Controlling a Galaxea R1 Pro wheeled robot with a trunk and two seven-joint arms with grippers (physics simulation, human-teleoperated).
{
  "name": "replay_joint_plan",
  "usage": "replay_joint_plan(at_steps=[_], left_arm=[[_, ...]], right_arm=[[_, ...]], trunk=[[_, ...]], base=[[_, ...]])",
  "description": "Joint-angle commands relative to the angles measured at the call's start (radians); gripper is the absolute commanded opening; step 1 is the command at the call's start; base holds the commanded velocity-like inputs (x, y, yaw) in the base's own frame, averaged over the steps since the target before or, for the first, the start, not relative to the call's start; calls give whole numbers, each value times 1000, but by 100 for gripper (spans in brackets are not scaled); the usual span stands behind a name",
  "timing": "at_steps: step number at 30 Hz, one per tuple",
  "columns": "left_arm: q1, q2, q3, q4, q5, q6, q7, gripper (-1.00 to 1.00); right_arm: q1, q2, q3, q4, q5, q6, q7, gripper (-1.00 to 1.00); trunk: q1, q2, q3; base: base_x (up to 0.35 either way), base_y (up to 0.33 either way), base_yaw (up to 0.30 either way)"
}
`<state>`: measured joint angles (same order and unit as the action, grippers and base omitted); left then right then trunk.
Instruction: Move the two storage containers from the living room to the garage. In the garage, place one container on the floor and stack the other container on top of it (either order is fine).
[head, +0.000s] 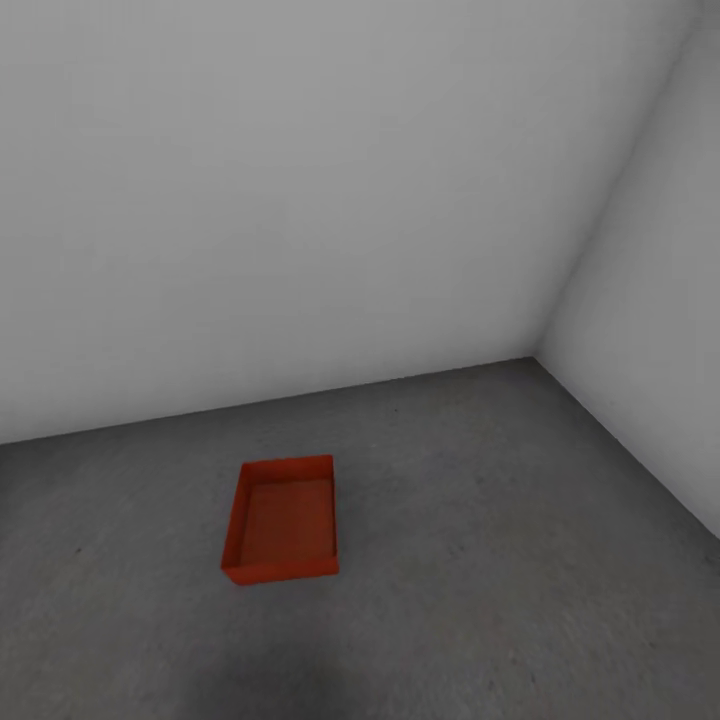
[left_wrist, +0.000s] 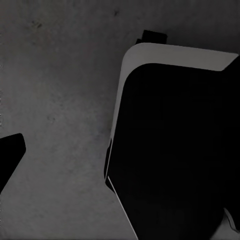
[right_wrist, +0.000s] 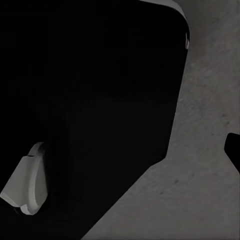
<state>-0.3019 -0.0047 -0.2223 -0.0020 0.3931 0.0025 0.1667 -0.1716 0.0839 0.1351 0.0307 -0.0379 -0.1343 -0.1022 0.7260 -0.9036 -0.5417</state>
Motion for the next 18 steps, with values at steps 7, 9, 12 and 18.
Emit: replay_joint_plan(at_steps=[7,9,12,18], left_arm=[[0,3,-12,-10,-1,-1,4,100],[0,3,-12,-10,-1,-1,4,100],[0,3,-12,-9,-1,-1,4,100],[0,3,-12,-10,-2,-1,4,100]], right_arm=[[-1,3,8,3,-4,-11,-4,100],[0,3,8,3,-4,-12,-4,100],[1,3,9,4,-2,-13,-4,100],[19,5,9,3,2,-18,-4,100]], trunk=[[0,-1,3],[0,-1,5],[0,-1,9],[0,-1,18]], base=[[0,0,15],[0,0,56],[0,0,63],[0,0,67]])
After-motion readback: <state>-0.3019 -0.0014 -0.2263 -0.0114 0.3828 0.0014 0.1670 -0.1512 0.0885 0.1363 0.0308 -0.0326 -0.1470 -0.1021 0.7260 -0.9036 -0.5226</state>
